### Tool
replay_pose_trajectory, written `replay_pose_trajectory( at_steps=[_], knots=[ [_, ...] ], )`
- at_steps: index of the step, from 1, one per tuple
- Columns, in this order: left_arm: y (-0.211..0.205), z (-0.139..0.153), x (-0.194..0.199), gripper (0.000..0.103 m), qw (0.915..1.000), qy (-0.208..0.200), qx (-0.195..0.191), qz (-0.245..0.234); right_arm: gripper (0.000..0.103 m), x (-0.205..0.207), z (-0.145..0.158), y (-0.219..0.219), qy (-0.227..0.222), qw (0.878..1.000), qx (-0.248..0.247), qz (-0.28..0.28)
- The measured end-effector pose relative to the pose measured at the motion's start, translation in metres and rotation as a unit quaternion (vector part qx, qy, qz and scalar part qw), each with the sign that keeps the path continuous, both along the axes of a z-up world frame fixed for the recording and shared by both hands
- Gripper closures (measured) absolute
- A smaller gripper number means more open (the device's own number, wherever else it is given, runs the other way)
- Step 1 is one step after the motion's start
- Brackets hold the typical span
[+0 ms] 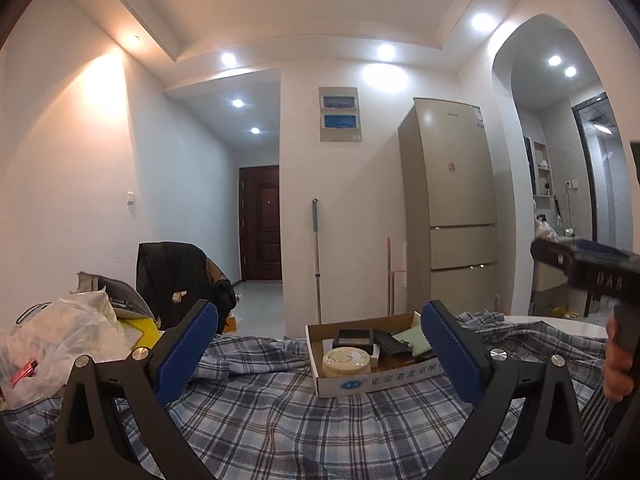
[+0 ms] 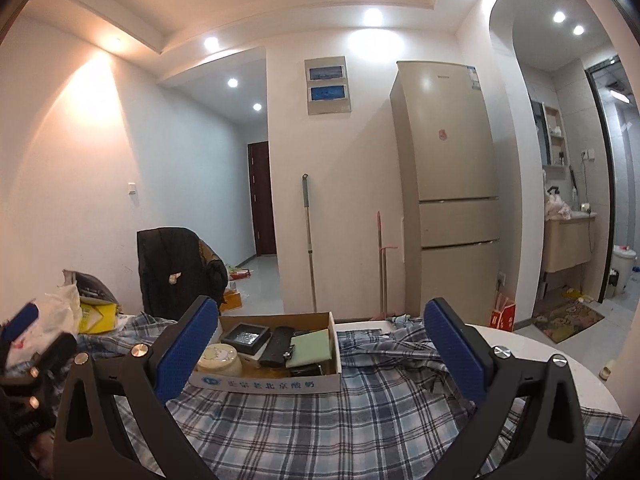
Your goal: Organize rigid objects
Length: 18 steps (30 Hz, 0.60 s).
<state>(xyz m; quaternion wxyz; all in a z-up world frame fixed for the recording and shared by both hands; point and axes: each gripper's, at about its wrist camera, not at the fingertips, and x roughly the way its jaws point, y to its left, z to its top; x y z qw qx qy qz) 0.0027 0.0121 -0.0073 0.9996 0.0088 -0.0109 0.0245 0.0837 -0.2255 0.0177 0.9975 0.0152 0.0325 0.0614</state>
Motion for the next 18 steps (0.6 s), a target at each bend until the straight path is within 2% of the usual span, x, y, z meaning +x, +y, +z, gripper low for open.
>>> replay_pose_trajectory(
  at_steps=[4, 8, 12, 18],
  knots=[
    [-0.004, -0.004, -0.004, 0.0, 0.9997, -0.018, 0.011, -0.008, 0.0, -0.009, -0.011, 0.014, -0.043, 0.998, -0.043, -0.002],
    [-0.011, -0.006, -0.004, 0.0, 0.9994, -0.017, 0.03, -0.009, 0.0, 0.0, -0.019, 0.014, -0.007, 0.999, -0.029, 0.011],
    [-0.011, -0.007, -0.004, 0.0, 0.9994, -0.019, 0.026, -0.013, 0.0, 0.006, -0.027, 0.007, 0.01, 1.0, -0.011, 0.002],
    [-0.012, -0.009, 0.0, 0.0, 0.9997, -0.014, 0.02, -0.009, 0.0, 0.007, -0.034, 0.021, 0.016, 0.999, -0.044, 0.011]
  ],
)
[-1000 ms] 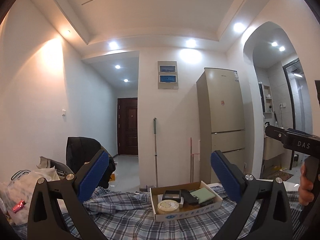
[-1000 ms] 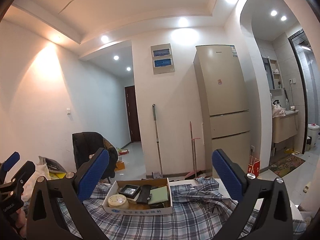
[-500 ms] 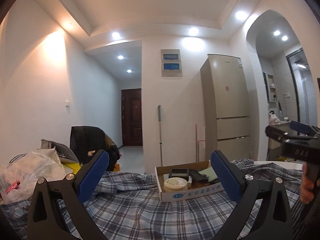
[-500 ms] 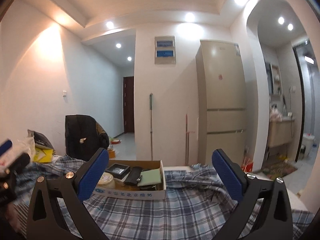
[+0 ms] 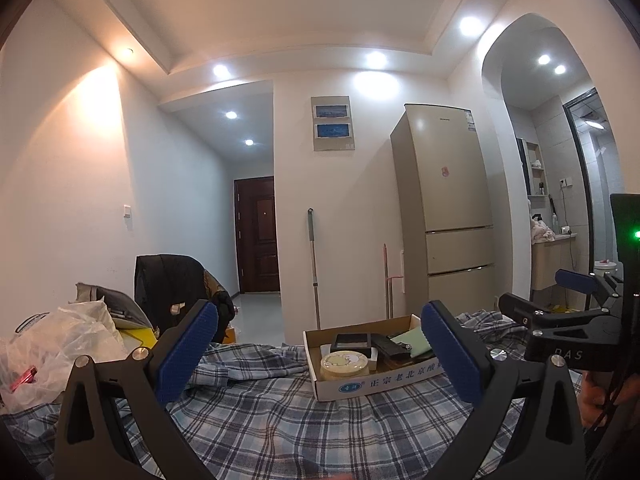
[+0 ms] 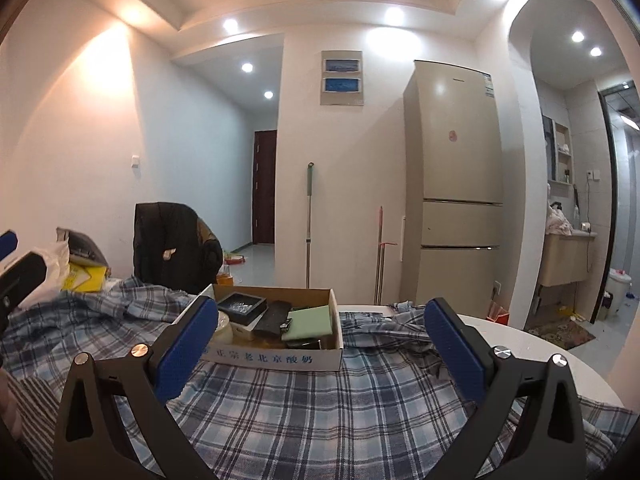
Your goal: Organize rigid objects
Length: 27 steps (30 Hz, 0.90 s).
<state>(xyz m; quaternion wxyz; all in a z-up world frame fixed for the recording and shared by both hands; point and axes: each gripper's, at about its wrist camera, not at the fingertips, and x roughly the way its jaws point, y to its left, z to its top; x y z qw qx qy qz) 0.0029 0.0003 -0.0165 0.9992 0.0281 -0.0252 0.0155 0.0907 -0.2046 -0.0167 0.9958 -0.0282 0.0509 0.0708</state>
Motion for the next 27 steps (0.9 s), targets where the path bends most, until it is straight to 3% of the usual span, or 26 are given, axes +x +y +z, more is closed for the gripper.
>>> replay_pose_trajectory(
  at_steps=[12, 27],
  knots=[
    [-0.002, -0.002, 0.002, 0.0, 0.9999, 0.004, 0.01, -0.012, 0.0, -0.018, 0.007, 0.0, -0.04, 0.999, -0.005, -0.003],
    [0.002, -0.002, 0.005, 0.0, 0.9995, 0.014, 0.011, -0.025, 0.0, -0.018, 0.008, 0.003, -0.043, 0.999, -0.01, -0.003]
  ],
)
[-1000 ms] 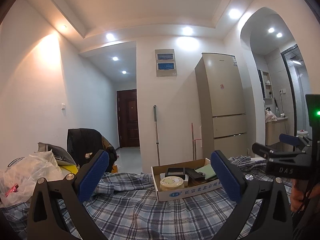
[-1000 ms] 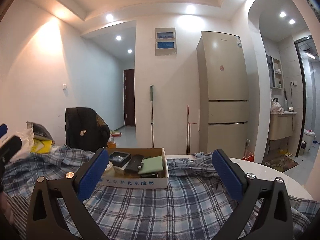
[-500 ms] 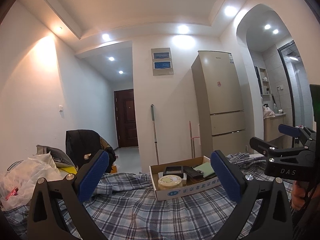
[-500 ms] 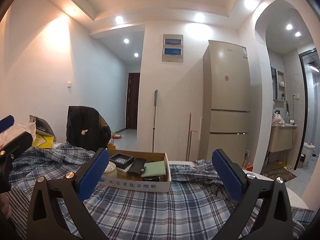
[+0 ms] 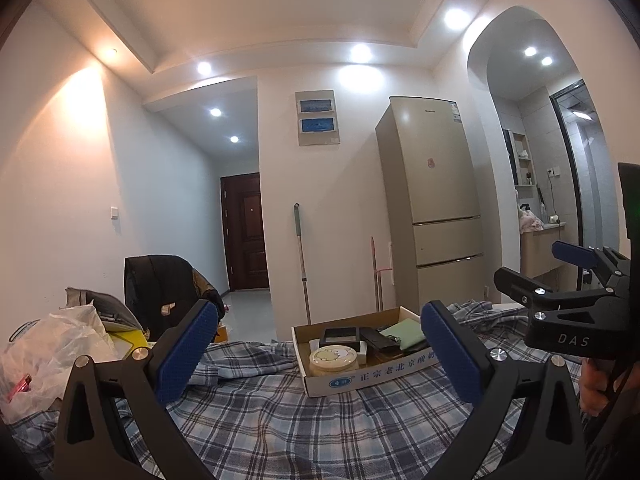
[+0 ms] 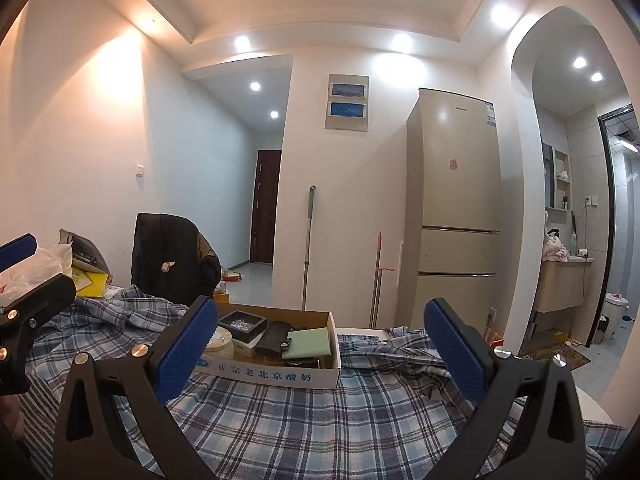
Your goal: Organize rigid objects
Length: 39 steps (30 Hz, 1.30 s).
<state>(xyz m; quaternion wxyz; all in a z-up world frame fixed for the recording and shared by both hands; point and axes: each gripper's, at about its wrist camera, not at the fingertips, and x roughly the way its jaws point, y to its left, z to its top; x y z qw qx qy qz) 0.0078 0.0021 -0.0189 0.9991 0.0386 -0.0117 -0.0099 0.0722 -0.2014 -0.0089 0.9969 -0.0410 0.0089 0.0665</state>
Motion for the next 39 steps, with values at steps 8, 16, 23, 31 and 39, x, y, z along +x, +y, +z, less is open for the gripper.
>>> replay_pose_trajectory(
  at_steps=[8, 16, 23, 31, 39],
  knots=[
    [0.0061, 0.0009, 0.0033, 0.0, 0.9998, 0.011, -0.018, 0.004, 0.0, -0.0033, -0.0003, 0.0022, -0.008, 1.0, 0.002, 0.004],
    [0.0055, 0.0004, 0.0028, 0.0, 0.9998, 0.011, -0.018, 0.005, 0.0, -0.0009, -0.0004, 0.0, -0.002, 1.0, 0.007, 0.011],
    [0.0066, 0.0013, 0.0012, 0.0, 0.9998, 0.011, -0.018, 0.006, 0.0, -0.0001, -0.0001, -0.0014, 0.0, 1.0, 0.008, 0.012],
    [0.0076, 0.0009, 0.0007, 0.0, 0.9997, 0.012, -0.018, 0.006, 0.0, 0.0002, -0.0006, -0.0017, 0.0, 1.0, 0.008, 0.013],
    [0.0088, 0.005, -0.0019, 0.0, 0.9998, 0.007, -0.017, 0.006, 0.0, 0.003, -0.0023, -0.0034, 0.007, 1.0, 0.01, 0.011]
  ],
)
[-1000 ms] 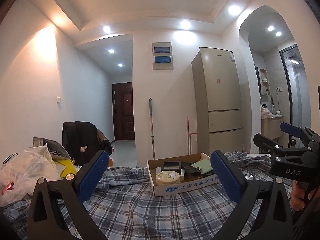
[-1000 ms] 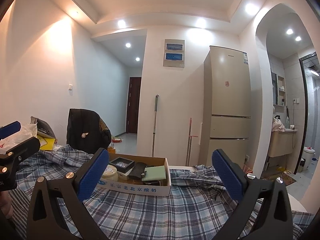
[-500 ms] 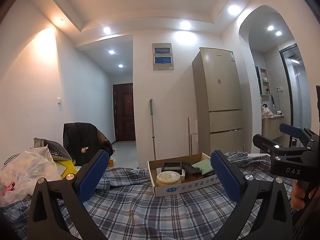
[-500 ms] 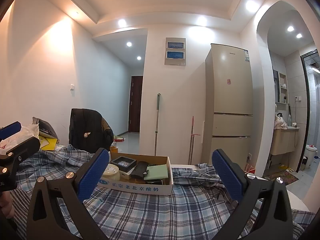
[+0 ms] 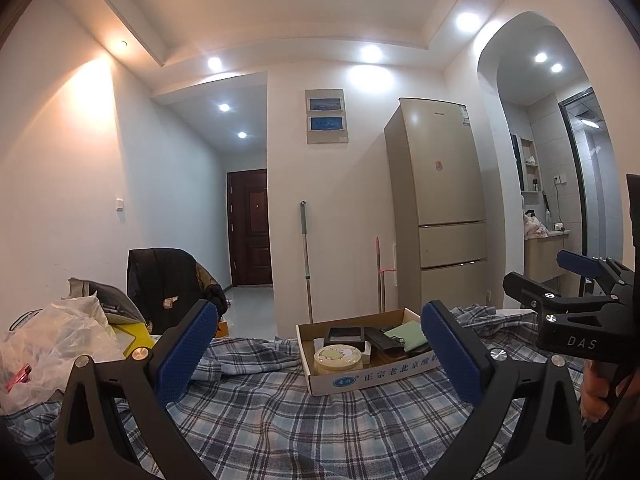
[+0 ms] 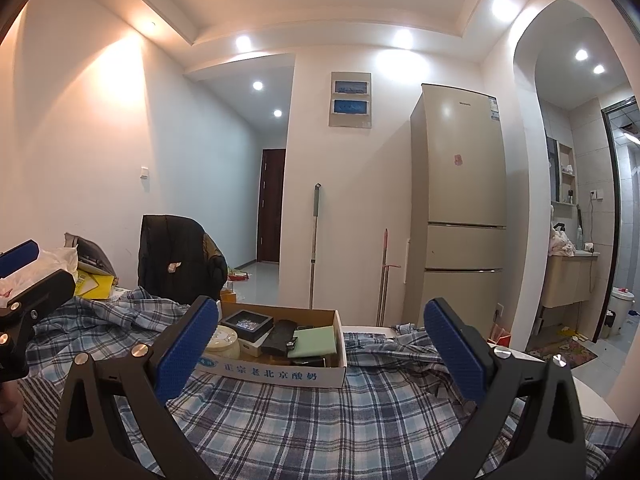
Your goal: Organize rigid objects
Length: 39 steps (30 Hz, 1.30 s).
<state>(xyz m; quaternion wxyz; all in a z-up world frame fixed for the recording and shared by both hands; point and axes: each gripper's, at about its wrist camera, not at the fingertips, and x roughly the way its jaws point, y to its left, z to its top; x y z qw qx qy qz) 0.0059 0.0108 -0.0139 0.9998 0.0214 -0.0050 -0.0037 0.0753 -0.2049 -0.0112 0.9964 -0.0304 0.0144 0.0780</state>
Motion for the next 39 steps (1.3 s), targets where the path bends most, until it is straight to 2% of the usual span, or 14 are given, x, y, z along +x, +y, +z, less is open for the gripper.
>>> replay_pose_trajectory(
  at_steps=[39],
  knots=[
    [0.0001, 0.0026, -0.0026, 0.0, 1.0, -0.001, -0.001, 0.0, 0.0, 0.0025, -0.0012, 0.0014, 0.002, 1.0, -0.002, -0.001]
  ],
)
